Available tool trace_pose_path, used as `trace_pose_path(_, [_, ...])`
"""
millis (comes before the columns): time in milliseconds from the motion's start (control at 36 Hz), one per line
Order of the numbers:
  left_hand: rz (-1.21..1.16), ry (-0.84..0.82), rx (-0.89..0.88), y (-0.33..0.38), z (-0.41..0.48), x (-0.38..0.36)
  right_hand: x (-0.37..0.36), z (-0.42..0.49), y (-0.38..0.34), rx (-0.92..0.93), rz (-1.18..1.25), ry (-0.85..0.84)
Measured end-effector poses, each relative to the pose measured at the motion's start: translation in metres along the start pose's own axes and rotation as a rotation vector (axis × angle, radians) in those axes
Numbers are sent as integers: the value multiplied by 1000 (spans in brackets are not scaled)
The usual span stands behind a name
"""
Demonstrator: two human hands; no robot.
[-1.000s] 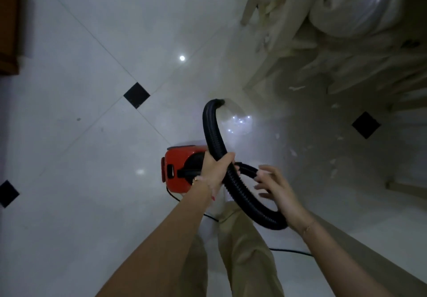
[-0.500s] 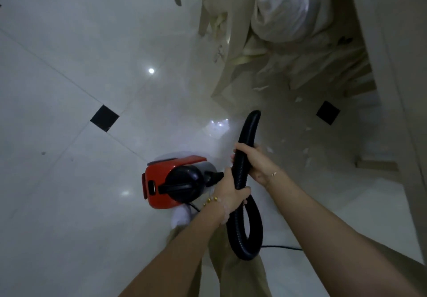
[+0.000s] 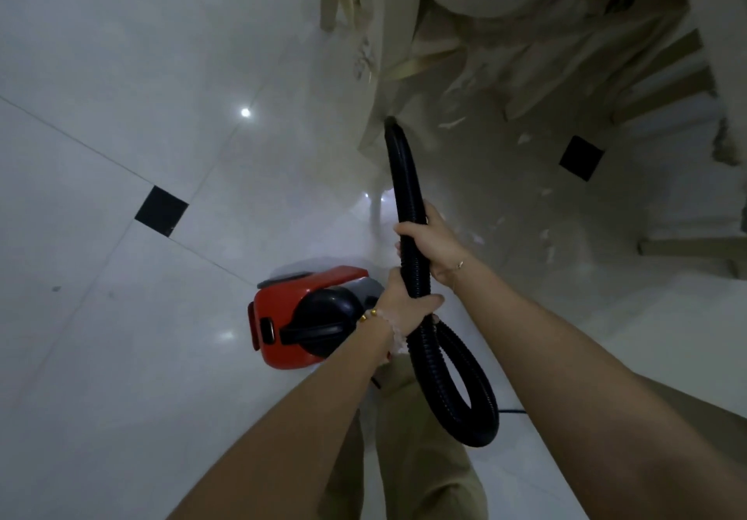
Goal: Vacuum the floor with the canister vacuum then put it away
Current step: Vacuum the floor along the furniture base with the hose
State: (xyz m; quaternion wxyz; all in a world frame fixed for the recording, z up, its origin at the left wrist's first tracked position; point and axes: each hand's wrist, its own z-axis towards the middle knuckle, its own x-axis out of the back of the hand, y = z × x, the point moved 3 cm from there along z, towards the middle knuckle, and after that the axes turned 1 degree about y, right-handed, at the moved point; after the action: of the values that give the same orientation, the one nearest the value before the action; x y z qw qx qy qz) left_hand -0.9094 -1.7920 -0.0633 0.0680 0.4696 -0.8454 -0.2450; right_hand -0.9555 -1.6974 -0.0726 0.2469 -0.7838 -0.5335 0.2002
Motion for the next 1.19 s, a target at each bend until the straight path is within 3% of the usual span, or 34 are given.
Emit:
trace_pose_path(194, [-41,-2,31,1,13,0,7,26,5,-41,1,90])
trace_pose_path(1194, [-40,-72,35,6,41,-28,52,64,31,-111,13,199])
